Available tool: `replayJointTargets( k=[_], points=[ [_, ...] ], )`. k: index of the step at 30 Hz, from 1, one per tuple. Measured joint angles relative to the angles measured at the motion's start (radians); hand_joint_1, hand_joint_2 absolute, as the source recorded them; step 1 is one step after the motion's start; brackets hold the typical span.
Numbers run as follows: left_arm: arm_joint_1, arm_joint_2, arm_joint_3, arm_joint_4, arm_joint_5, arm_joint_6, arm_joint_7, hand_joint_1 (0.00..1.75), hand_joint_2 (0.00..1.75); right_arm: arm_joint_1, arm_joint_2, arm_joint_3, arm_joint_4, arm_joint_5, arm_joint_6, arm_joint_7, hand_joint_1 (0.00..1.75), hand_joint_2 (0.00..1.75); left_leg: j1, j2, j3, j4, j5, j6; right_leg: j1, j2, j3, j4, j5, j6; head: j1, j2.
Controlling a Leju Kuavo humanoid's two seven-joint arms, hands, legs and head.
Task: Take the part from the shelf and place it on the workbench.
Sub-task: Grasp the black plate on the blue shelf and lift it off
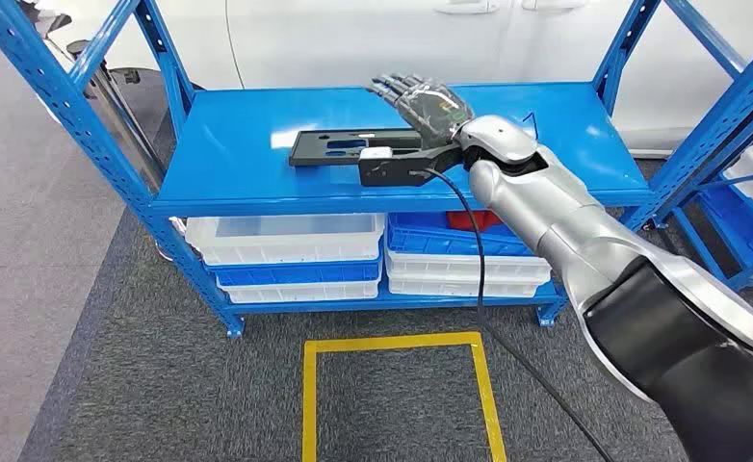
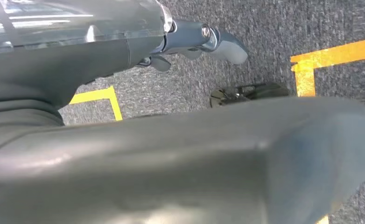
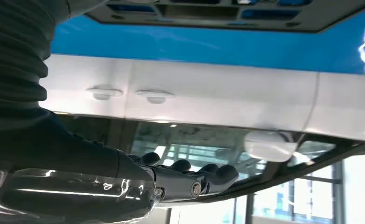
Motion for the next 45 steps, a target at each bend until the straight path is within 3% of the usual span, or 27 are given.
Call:
replayJointTargets(
  k=[4,10,12,14,16,17,18,20,21,22,23,25,27,29,32,35,36,37,38,40,41,42,45],
  points=[
    [0.003,0.0,0.0,0.0,0.002,0.0,0.0,0.0,0.0,0.006,0.0,-0.004,0.021,0.008,-0.011,0.009,0.0,1.75,0.01,0.0,-0.081,0.172,-0.059,-0.011,0.0,0.001,0.0,0.001,0.0,0.0,0.0,0.0],
    [0.004,0.0,0.0,0.0,0.003,0.0,0.0,0.0,0.0,0.01,0.0,-0.005,0.027,0.01,-0.015,0.011,0.0,1.75,0.012,0.0,-0.093,0.194,-0.058,-0.014,-0.001,0.002,0.0,0.001,0.0,0.0,0.0,0.0],
    [0.004,0.0,0.0,0.0,0.003,0.0,0.0,0.0,0.0,0.012,-0.001,-0.007,0.031,0.012,-0.019,0.012,0.0,1.75,0.014,0.0,-0.081,0.165,-0.036,-0.015,-0.002,0.003,0.0,0.002,-0.001,0.001,0.0,0.0],
    [0.004,0.0,0.0,0.0,0.004,0.0,0.0,0.0,0.0,0.015,-0.005,-0.013,0.04,0.016,-0.03,0.014,0.0,1.75,0.015,0.0,-0.024,0.045,0.021,-0.015,-0.003,0.005,-0.001,0.008,-0.004,0.008,0.0,0.0],
    [0.004,0.001,0.0,0.0,0.005,0.0,-0.001,0.0,0.0,0.022,-0.019,-0.027,0.049,0.024,-0.043,0.014,0.0,1.75,0.013,0.0,0.038,-0.085,0.069,0.008,-0.005,0.007,-0.011,0.026,-0.019,0.032,0.0,0.0],
    [0.003,0.001,0.0,0.0,0.005,0.0,-0.001,0.0,0.0,0.025,-0.027,-0.033,0.053,0.027,-0.048,0.014,0.0,1.75,0.011,0.0,0.053,-0.119,0.076,0.022,-0.006,0.007,-0.027,0.06,-0.041,0.043,0.0,0.0],
    [0.004,0.002,0.0,0.0,0.005,0.0,-0.001,0.0,0.0,0.029,-0.034,-0.037,0.056,0.031,-0.047,0.014,0.0,1.75,0.01,0.0,0.053,-0.122,0.08,0.034,-0.007,0.007,-0.052,0.115,-0.071,0.05,0.0,0.0],
    [0.004,0.001,0.0,0.0,0.005,0.0,-0.002,0.0,0.0,0.034,-0.04,-0.039,0.058,0.035,-0.04,0.014,0.0,1.75,0.007,0.0,0.052,-0.122,0.08,0.041,-0.007,0.007,-0.116,0.254,-0.13,0.052,0.0,0.0],
    [0.004,0.001,0.0,0.0,0.005,0.0,-0.002,0.0,0.0,0.038,-0.042,-0.039,0.059,0.037,-0.036,0.014,0.0,1.75,0.005,0.0,0.052,-0.122,0.08,0.042,-0.007,0.007,-0.136,0.295,-0.139,0.051,0.0,0.0],
    [0.005,0.001,0.0,0.0,0.005,0.0,-0.002,0.0,0.0,0.04,-0.043,-0.039,0.061,0.037,-0.034,0.014,0.0,1.75,0.003,0.0,0.052,-0.121,0.08,0.042,-0.007,0.007,-0.138,0.297,-0.128,0.049,0.0,0.0],
    [0.006,0.001,0.0,0.0,0.005,0.0,-0.002,0.0,0.0,0.041,-0.044,-0.04,0.062,0.038,-0.033,0.014,0.0,1.75,0.001,0.0,0.052,-0.12,0.079,0.042,-0.006,0.007,-0.121,0.26,-0.101,0.045,0.0,0.0],
    [0.005,0.0,0.0,0.0,0.005,0.0,-0.002,0.0,0.0,0.038,-0.044,-0.044,0.063,0.039,-0.033,0.014,0.0,1.75,-0.004,-0.001,0.052,-0.116,0.077,0.04,-0.003,0.006,-0.054,0.124,-0.038,0.034,0.0,0.0],
    [0.004,-0.001,0.0,0.0,0.005,0.0,-0.002,0.0,0.0,0.034,-0.044,-0.047,0.063,0.041,-0.033,0.013,0.0,0.87,-0.008,-0.001,0.049,-0.112,0.075,0.034,0.003,0.006,-0.013,0.033,-0.01,0.027,0.0,0.0],
    [0.004,-0.002,0.0,-0.001,0.005,0.0,-0.003,0.0,0.0,0.032,-0.044,-0.051,0.064,0.042,-0.033,0.011,0.0,0.0,-0.008,0.0,0.048,-0.115,0.072,0.025,0.006,0.006,-0.009,0.015,-0.013,0.021,0.0,0.0],
    [0.003,-0.002,0.0,-0.001,0.005,0.0,-0.005,0.0,0.0,0.031,-0.046,-0.066,0.064,0.041,-0.04,0.008,0.0,0.0,-0.006,0.002,0.036,-0.083,0.048,0.006,-0.004,0.005,0.013,-0.004,-0.023,0.001,0.0,0.0],
    [0.007,-0.002,0.0,-0.001,0.005,0.0,-0.006,0.0,0.0,0.039,-0.047,-0.075,0.064,0.041,-0.051,0.01,0.0,0.0,0.004,0.002,-0.063,0.096,-0.008,-0.01,-0.006,0.005,0.04,-0.008,-0.039,-0.009,0.0,0.0],
    [0.009,-0.002,0.0,-0.001,0.005,0.0,-0.006,0.0,0.0,0.044,-0.047,-0.076,0.064,0.041,-0.053,0.01,0.0,0.0,0.008,0.002,-0.096,0.143,-0.013,-0.014,-0.006,0.005,0.049,-0.007,-0.045,-0.007,0.0,0.0],
    [0.011,-0.002,-0.001,-0.001,0.005,0.0,-0.006,0.0,0.0,0.05,-0.047,-0.077,0.064,0.043,-0.054,0.011,0.0,0.0,0.011,0.002,-0.113,0.156,0.001,-0.017,-0.007,0.006,0.06,-0.007,-0.053,-0.003,0.0,0.0],
    [0.012,-0.002,-0.001,-0.001,0.005,0.0,-0.006,0.0,0.0,0.054,-0.047,-0.078,0.064,0.044,-0.055,0.011,0.0,0.0,0.013,0.003,-0.108,0.126,0.035,-0.019,-0.008,0.007,0.073,-0.007,-0.062,0.001,0.0,0.0],
    [0.014,-0.002,-0.001,-0.001,0.005,0.0,-0.006,0.0,0.0,0.056,-0.047,-0.082,0.064,0.048,-0.056,0.012,0.0,0.0,0.016,0.004,-0.055,-0.008,0.121,-0.02,-0.012,0.007,0.103,-0.008,-0.085,0.011,0.0,0.0],
    [0.014,-0.002,-0.001,-0.001,0.005,0.0,-0.006,0.0,0.0,0.055,-0.047,-0.084,0.064,0.049,-0.056,0.012,0.0,0.0,0.014,0.004,-0.025,-0.071,0.141,-0.016,-0.012,0.007,0.115,-0.01,-0.096,0.017,0.0,0.0],
    [0.013,-0.002,-0.001,-0.001,0.006,0.0,-0.006,0.0,0.0,0.055,-0.047,-0.086,0.064,0.051,-0.057,0.012,0.0,0.0,0.011,0.004,-0.005,-0.107,0.143,-0.01,-0.012,0.007,0.124,-0.015,-0.104,0.024,0.0,0.0],
    [0.013,-0.001,-0.001,-0.001,0.006,0.0,-0.006,0.0,0.0,0.055,-0.047,-0.09,0.063,0.056,-0.058,0.013,0.0,0.0,0.007,0.002,0.022,-0.132,0.112,0.017,-0.009,0.007,0.136,-0.014,-0.098,0.046,0.0,0.0]
  ],
)
